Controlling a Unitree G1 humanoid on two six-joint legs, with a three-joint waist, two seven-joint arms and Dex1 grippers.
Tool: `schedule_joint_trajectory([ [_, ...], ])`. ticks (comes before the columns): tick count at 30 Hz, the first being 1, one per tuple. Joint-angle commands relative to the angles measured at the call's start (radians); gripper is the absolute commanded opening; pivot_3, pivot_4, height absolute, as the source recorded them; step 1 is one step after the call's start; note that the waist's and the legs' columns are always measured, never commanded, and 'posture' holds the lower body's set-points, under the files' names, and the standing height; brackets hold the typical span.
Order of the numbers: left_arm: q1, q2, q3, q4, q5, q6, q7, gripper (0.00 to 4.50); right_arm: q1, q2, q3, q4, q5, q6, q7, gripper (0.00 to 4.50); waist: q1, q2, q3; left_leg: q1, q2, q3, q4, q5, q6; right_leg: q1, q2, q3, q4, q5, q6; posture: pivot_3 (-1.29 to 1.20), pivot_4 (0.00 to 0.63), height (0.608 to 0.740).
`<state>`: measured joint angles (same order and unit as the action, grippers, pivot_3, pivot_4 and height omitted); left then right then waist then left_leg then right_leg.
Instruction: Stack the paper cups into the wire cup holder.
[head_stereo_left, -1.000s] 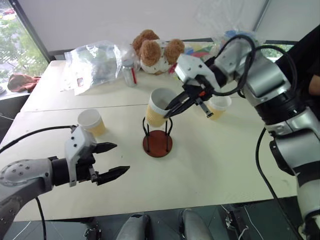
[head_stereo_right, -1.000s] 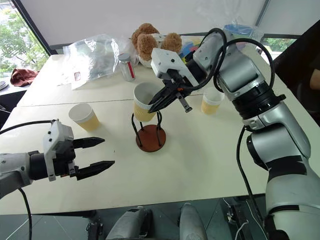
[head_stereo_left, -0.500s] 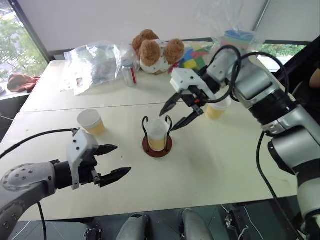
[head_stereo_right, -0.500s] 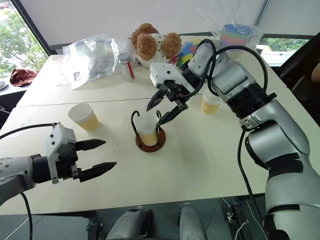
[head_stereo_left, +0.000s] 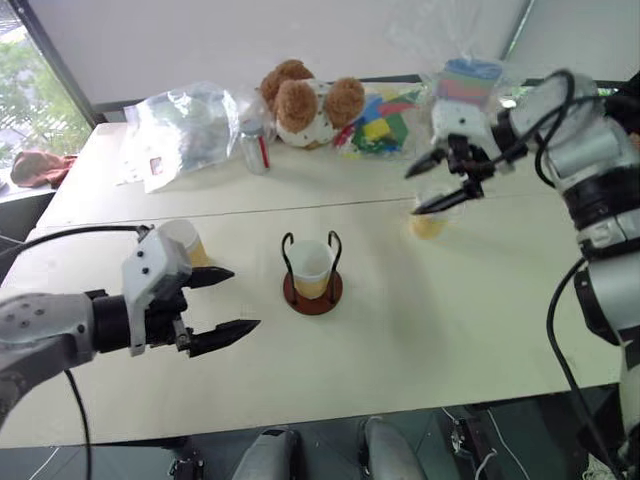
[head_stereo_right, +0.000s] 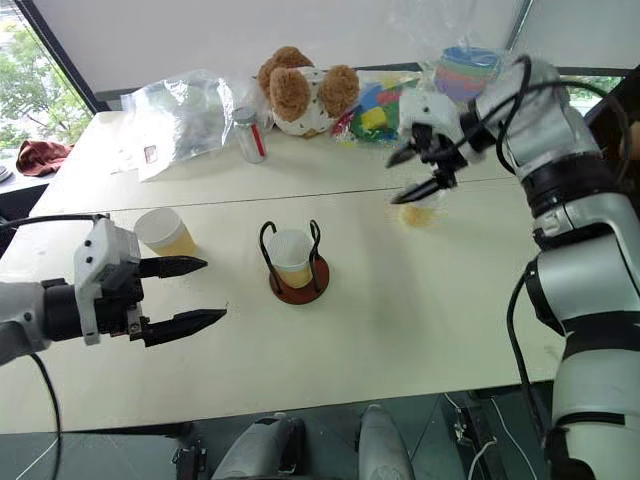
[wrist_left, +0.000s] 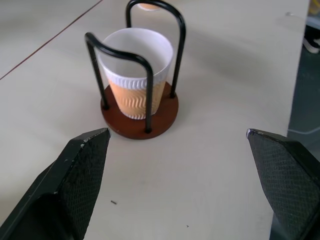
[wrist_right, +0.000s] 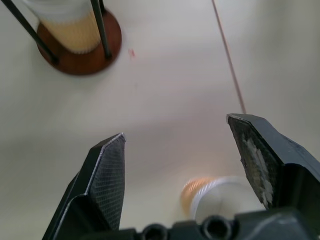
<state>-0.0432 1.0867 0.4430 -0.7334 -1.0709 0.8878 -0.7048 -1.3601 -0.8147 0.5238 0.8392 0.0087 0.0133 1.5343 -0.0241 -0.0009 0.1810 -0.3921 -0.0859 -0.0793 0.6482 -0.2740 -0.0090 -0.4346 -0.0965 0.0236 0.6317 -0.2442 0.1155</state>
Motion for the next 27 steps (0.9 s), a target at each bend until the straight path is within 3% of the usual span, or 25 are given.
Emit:
schedule_joint_trajectory([
  [1,-0.108,0.037,-0.001,0.038,-0.040,-0.008,-0.021,4.50,0.019,-0.023,-0.058,0.004,-0.054,-0.006,-0.037,3.53,0.000,0.000,0.000,0.000,0.001,0.000,0.000,0.000,-0.001,0.000,0.001,0.000,0.000,0.000,0.000,0.00,0.150,0.740],
  [7,-0.262,0.035,-0.106,0.069,-0.057,-0.003,-0.035,4.50,0.053,0.004,-0.085,0.057,-0.126,-0.027,-0.085,3.53,0.003,0.000,0.000,0.000,0.001,0.001,0.000,0.001,-0.001,0.000,0.002,0.000,0.000,0.000,0.000,0.00,0.150,0.740],
  [16,-0.270,0.037,-0.140,0.093,-0.006,-0.011,-0.067,4.50,0.064,0.045,-0.074,0.176,-0.247,-0.103,-0.186,3.53,0.003,0.000,0.000,0.000,0.001,0.001,0.001,0.001,-0.001,0.000,0.002,0.000,0.000,0.000,0.000,0.00,0.150,0.740],
  [19,-0.278,0.030,-0.145,0.085,-0.007,-0.008,-0.061,4.50,0.073,0.075,-0.096,0.206,-0.247,-0.103,-0.190,2.72,0.003,0.000,0.000,0.000,0.001,0.001,0.001,0.001,-0.001,0.000,0.002,0.000,0.000,0.000,0.000,0.00,0.150,0.740],
  [24,-0.254,0.040,-0.138,0.073,0.013,-0.005,-0.065,4.50,0.074,0.093,-0.103,0.224,-0.265,-0.125,-0.197,0.07,0.003,0.000,0.000,0.000,0.001,0.001,0.001,0.001,-0.001,0.000,0.002,0.000,0.000,0.000,0.000,0.00,0.150,0.740],
  [27,-0.230,0.055,-0.156,0.049,0.049,-0.011,-0.082,4.50,0.081,0.091,-0.103,0.213,-0.271,-0.139,-0.168,0.02,0.003,0.000,0.000,0.000,0.001,0.001,0.001,0.001,-0.001,0.000,0.002,0.000,0.000,0.000,0.000,0.00,0.150,0.740],
])
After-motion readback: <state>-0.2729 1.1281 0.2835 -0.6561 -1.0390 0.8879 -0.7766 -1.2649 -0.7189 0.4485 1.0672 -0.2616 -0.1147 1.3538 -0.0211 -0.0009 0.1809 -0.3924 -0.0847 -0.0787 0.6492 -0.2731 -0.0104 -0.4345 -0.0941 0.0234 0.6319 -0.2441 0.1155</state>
